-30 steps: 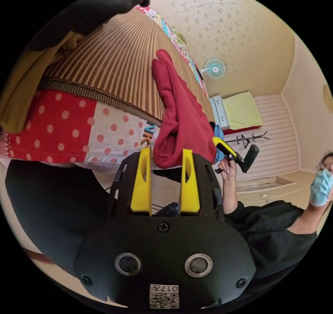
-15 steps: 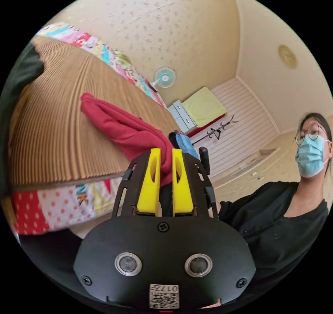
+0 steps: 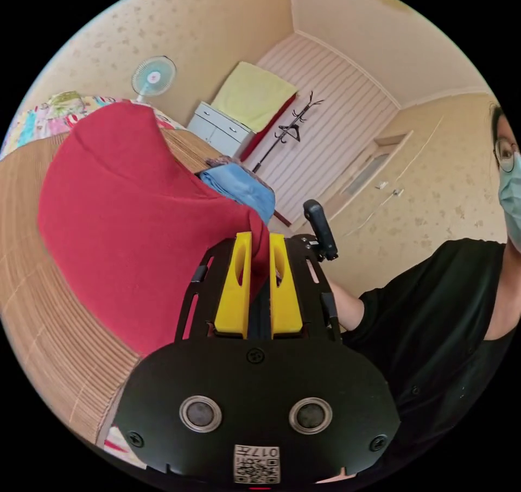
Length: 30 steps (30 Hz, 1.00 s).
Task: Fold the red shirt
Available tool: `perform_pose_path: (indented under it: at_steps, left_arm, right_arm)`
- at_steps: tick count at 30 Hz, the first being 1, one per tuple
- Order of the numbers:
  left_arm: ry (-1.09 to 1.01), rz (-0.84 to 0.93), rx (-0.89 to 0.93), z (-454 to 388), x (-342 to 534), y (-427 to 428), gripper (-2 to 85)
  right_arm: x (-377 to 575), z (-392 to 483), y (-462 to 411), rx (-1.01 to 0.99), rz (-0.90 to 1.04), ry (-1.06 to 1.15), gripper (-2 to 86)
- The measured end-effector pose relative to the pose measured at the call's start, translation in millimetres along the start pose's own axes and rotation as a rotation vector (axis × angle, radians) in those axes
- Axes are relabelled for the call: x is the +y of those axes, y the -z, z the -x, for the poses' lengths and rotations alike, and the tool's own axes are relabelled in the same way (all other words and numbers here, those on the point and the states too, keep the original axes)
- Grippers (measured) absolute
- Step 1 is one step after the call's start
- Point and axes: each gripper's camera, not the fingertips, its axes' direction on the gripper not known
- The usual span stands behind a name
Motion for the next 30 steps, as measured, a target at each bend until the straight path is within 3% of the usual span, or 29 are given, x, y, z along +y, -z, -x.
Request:
perform_pose_path:
  at_steps: [5,11,13,19,23,30]
  left_arm:
    - [0.119,0.191,-0.046,6.2,14.7,-94.9,6.6]
    - [-0.026,0.144,-0.122,-51.1,37.5,-70.2,11.2]
    - [-0.033,0.123,-0.172,-67.9,48.7,-50.1,11.8]
    - [0.235,0.064,-0.431,-66.5,99.7,22.7,12.2]
    - [0.302,0.179,-0.512,-45.6,116.1,-2.3,13.5]
    - [0.328,0.229,-0.553,-13.2,115.5,-55.9,13.0]
  right_arm:
    - [22.6,-58.4,21.4,-0.121,-0.043,-0.133,3.9]
    - [32.8,-118.5,37.6,-0.668,-0.2,-0.27,8.2]
    - [29.9,-121.4,39.5,-0.721,-0.193,-0.265,9.5]
    - [25.1,-99.0,67.3,-0.661,-0.196,-0.222,12.9]
    - [35.9,-78.8,72.8,-0.56,-0.11,-0.199,13.2]
    - [62.5,-66.6,86.1,-0.514,-0.1,-0.135,11.8]
